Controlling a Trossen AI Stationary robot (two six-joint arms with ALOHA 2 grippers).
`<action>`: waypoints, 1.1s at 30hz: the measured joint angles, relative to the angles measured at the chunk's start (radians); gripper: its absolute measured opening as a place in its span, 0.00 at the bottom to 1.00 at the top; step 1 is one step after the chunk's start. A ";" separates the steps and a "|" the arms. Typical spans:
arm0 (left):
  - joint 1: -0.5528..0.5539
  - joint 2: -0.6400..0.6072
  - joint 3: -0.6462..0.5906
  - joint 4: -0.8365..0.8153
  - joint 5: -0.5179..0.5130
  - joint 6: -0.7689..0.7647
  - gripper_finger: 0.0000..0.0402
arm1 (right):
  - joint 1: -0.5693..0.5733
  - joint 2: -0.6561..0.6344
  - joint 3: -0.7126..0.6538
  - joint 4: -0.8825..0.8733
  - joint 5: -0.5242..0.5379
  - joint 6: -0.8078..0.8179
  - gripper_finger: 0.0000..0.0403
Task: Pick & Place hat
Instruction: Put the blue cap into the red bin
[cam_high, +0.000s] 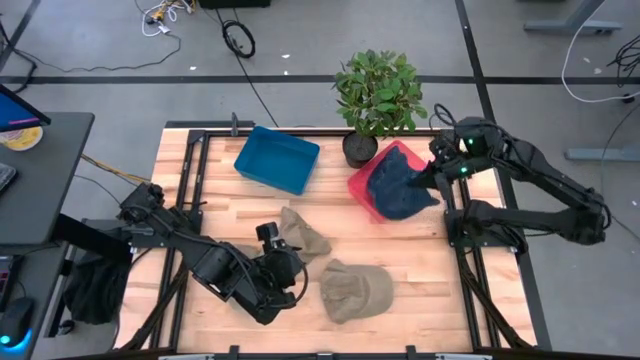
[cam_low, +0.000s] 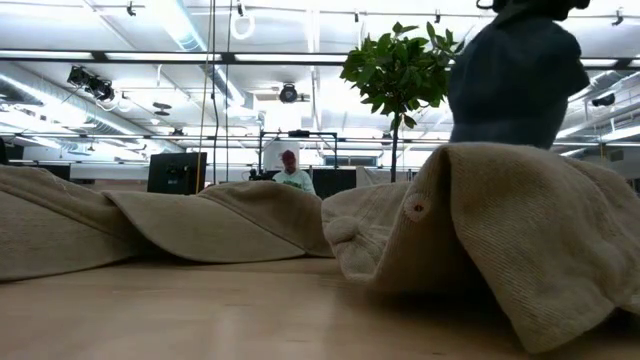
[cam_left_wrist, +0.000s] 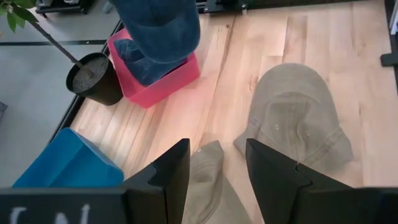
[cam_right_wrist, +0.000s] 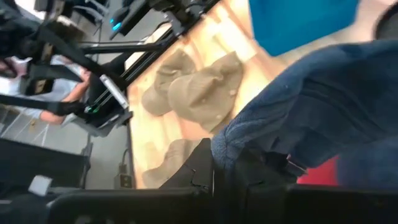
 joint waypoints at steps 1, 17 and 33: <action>0.000 0.000 0.000 0.000 0.000 -0.010 0.40 | -0.021 0.000 0.000 -0.004 -0.004 -0.016 0.04; 0.000 0.000 0.000 0.001 0.007 -0.036 0.40 | -0.269 0.142 0.000 -0.001 -0.121 -0.200 0.04; 0.001 0.000 0.000 -0.004 0.007 -0.035 0.40 | -0.342 0.293 0.000 0.049 -0.208 -0.252 0.04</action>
